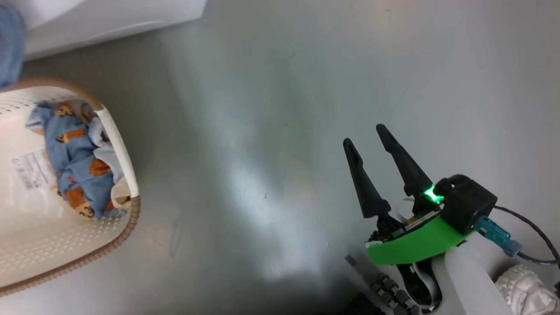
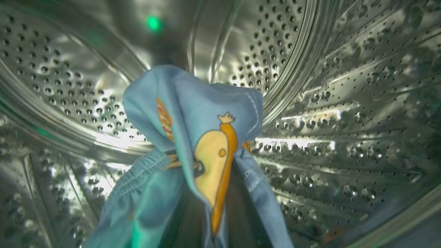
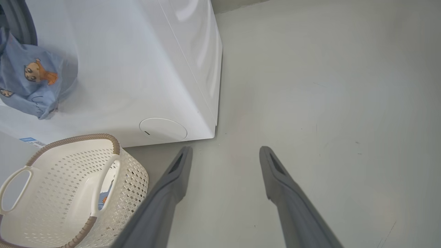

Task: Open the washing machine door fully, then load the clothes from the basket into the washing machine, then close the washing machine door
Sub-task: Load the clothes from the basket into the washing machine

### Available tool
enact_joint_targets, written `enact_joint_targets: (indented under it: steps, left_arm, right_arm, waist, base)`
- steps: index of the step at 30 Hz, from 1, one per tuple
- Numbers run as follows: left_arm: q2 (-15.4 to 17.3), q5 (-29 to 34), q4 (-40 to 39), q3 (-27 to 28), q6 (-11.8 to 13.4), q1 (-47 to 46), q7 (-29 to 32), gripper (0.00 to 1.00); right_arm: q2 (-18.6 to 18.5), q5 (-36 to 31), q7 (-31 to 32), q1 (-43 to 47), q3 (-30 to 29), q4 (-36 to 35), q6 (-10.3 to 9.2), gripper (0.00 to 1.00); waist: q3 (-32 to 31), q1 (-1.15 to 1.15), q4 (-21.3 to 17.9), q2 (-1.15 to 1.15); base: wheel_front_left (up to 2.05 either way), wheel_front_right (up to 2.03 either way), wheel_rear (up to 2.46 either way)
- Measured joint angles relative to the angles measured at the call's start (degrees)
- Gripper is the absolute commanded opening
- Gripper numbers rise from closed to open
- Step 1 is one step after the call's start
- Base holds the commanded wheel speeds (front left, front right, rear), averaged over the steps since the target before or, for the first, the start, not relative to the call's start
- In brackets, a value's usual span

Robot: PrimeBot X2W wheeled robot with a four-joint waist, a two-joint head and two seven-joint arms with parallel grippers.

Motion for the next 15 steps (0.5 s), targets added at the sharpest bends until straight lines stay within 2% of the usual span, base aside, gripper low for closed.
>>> enact_joint_targets:
  steps: [3,8,11,12,13,14,15]
  left_arm:
    - [0.7,2.82,-1.85,-0.75,0.0,-2.31,-3.67,0.0]
    - [1.1,5.59,-8.66,1.41,0.0,-3.53,-4.32,0.0]
    - [0.97,6.08,-8.92,3.15,0.0,-2.66,-4.32,0.0]
    - [0.73,5.97,-8.16,3.82,0.0,-2.09,-4.34,0.04]
    - [0.35,5.78,-6.84,4.36,0.01,-1.62,-4.33,0.46]
    - [0.05,5.77,-6.35,4.9,0.03,-1.03,-4.33,1.0]
    - [-0.14,5.8,-6.1,5.45,0.09,-0.55,-4.33,1.0]
  right_arm:
    - [0.0,0.12,0.0,-0.75,0.57,0.0,0.0,1.0]
    - [0.01,0.64,0.0,-0.77,1.45,-0.01,0.0,1.0]
    - [0.0,0.97,0.0,-0.78,1.57,0.08,0.0,1.0]
    - [0.01,1.03,0.0,-0.79,1.58,0.21,0.0,1.0]
    - [0.01,1.03,0.0,-0.79,1.6,0.34,0.0,1.0]
    - [-0.01,1.04,0.0,-0.8,1.6,0.42,0.0,1.0]
    - [0.0,1.07,0.0,-0.81,1.6,0.44,0.0,1.0]
  waist:
    - [0.82,0.0,-0.57,0.0]
    - [1.62,0.0,-1.35,0.0]
    - [1.72,0.0,-1.64,0.0]
    - [1.59,0.0,-1.65,0.0]
    - [1.44,0.0,-1.63,0.0]
    - [1.35,0.0,-1.58,0.0]
    - [1.29,0.0,-1.52,0.0]
  base:
    - [0.0,0.0,0.0]
    - [0.0,0.0,0.0]
    - [0.0,0.0,0.0]
    - [0.0,0.0,0.0]
    - [0.0,0.0,0.0]
    - [0.0,0.0,0.0]
    - [0.0,0.0,0.0]
